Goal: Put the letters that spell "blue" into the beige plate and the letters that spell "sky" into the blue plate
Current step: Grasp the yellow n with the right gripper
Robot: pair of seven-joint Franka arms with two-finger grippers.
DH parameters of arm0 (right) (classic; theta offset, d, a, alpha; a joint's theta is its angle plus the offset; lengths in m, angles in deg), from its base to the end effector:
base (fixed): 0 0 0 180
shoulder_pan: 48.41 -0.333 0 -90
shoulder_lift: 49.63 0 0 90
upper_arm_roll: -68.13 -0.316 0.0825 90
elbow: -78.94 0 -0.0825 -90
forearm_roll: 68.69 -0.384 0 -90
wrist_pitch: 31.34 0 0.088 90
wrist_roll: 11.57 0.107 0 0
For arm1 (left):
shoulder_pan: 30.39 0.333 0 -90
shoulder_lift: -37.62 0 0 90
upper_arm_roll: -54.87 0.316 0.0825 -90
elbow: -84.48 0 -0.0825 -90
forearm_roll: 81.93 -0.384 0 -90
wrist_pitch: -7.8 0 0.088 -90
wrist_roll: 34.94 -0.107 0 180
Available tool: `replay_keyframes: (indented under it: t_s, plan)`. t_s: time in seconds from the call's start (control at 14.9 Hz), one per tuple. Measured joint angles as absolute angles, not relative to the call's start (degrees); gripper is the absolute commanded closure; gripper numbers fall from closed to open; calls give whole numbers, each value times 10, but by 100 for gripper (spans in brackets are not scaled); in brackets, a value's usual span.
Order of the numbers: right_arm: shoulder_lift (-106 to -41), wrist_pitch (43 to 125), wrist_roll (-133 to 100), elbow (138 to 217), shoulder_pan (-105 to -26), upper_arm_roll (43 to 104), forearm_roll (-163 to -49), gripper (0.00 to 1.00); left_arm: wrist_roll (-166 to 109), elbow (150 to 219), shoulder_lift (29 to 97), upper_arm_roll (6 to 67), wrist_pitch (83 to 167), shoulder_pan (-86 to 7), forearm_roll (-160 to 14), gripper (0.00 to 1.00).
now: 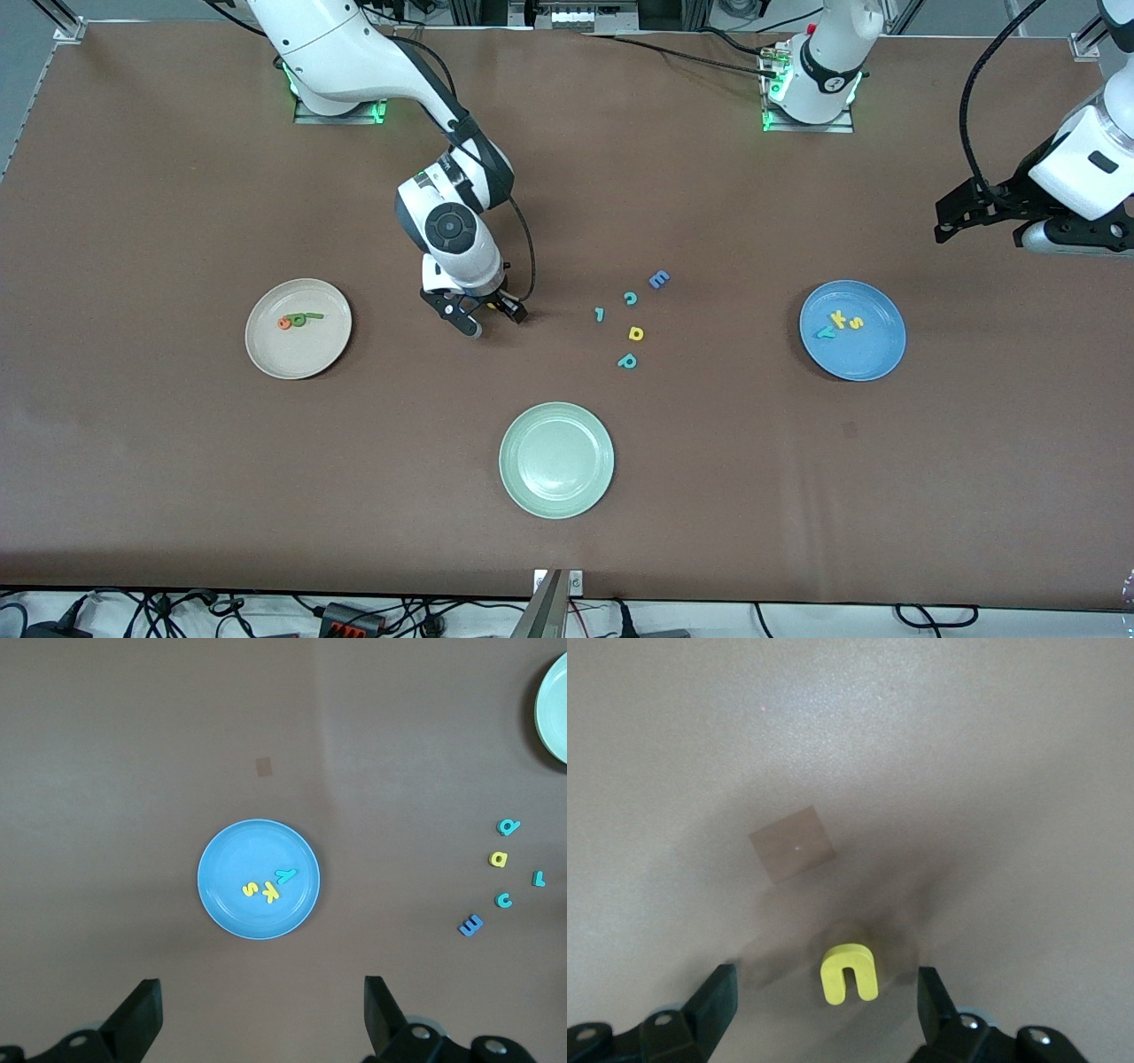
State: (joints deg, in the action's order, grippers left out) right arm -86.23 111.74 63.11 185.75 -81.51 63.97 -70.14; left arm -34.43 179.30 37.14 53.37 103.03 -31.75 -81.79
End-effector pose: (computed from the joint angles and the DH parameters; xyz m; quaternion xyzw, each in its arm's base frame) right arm 0.5087 0.3841 0.1718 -0.9411 0.3369 0.0255 0.0145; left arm 0.5579 -0.0282 0.5973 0.9998 -0.0204 0.0077 0.0013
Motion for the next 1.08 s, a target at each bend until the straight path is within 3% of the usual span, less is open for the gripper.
replay_keyframes:
  t_s: [0.61,0.87,1.08]
  plan:
    - [-857,1121,632,1862,-815,639,-701,77,-343,1793,372,534,1030,-317,-818,0]
    - [-856,1121,634,1862,-815,639,-702,89,-343,1793,372,534,1030,-317,-818,0]
    - [-856,1122,635,1862,-814,640,-702,89,-343,1793,372,534,1030,-317,-818,0]
